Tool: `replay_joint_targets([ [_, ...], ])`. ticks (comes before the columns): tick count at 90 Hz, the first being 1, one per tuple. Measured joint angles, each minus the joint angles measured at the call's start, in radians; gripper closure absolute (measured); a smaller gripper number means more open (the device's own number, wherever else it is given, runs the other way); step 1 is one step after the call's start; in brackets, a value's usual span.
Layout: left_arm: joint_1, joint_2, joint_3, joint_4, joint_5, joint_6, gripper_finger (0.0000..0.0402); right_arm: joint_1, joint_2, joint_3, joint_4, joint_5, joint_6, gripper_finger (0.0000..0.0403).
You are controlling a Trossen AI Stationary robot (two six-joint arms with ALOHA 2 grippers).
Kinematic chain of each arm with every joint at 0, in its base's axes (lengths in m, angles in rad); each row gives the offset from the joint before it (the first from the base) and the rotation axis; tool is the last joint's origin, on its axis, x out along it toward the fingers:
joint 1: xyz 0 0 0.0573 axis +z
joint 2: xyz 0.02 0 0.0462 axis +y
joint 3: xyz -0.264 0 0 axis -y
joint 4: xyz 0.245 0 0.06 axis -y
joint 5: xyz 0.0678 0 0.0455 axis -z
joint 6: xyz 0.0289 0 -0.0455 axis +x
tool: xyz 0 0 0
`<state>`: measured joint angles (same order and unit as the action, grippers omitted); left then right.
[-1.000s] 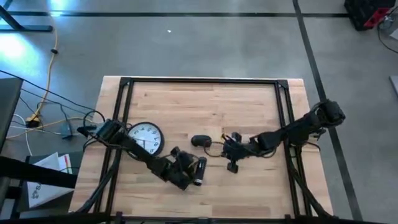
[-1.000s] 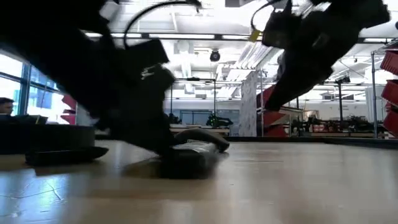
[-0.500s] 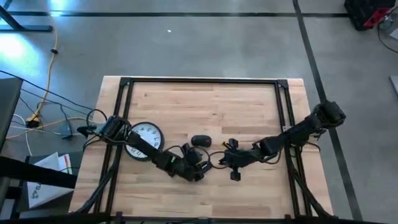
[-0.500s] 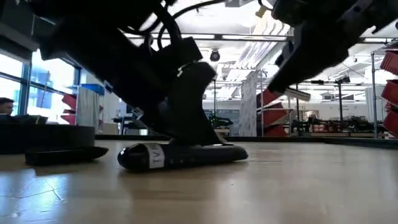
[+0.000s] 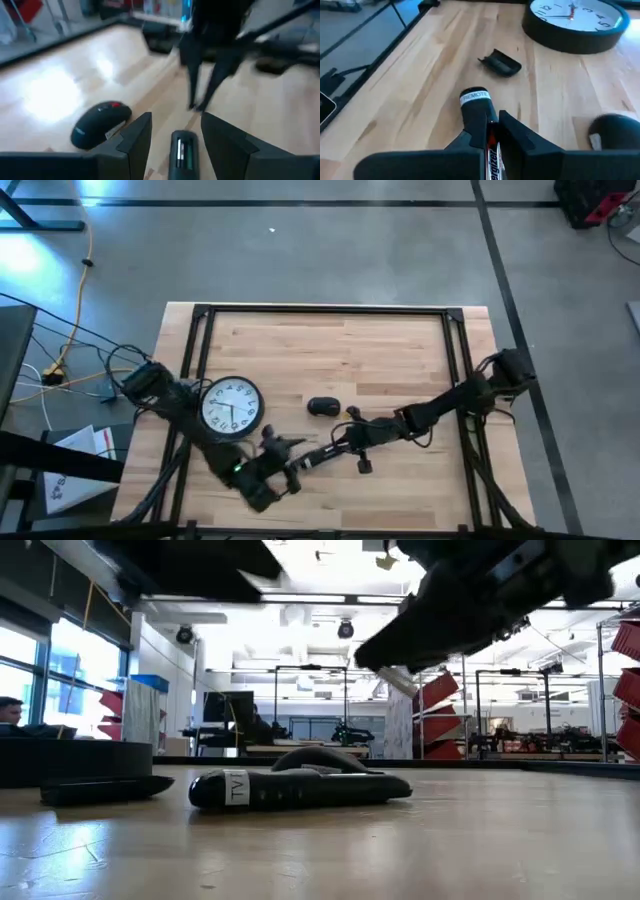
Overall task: Insert battery
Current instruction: Insert the silver battery into the black remote
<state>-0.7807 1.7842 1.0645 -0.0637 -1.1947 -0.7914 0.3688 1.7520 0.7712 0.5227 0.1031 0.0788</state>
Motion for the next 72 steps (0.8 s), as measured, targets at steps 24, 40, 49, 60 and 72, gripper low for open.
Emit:
replay_joint_targets([
  [24,-0.096,0.004,0.0,0.0,-0.114,-0.061,0.0245,-0.033,0.123,0.0,0.191,-0.092,-0.078,0.0396],
  [40,-0.099,0.004,0.0,-0.001,-0.118,-0.064,0.0245,-0.064,0.199,0.0,0.277,-0.16,-0.076,0.0396],
  [49,-0.096,0.004,0.0,-0.002,-0.118,-0.063,0.0245,-0.075,0.214,0.0,0.301,-0.163,-0.084,0.0396],
  [60,-0.094,0.004,0.0,-0.013,-0.119,-0.065,0.0245,-0.075,0.237,0.0,0.313,-0.165,-0.104,0.0396],
  [72,-0.087,0.004,0.0,-0.018,-0.12,-0.07,0.0245,-0.076,0.269,0.0,0.331,-0.168,-0.106,0.0396],
])
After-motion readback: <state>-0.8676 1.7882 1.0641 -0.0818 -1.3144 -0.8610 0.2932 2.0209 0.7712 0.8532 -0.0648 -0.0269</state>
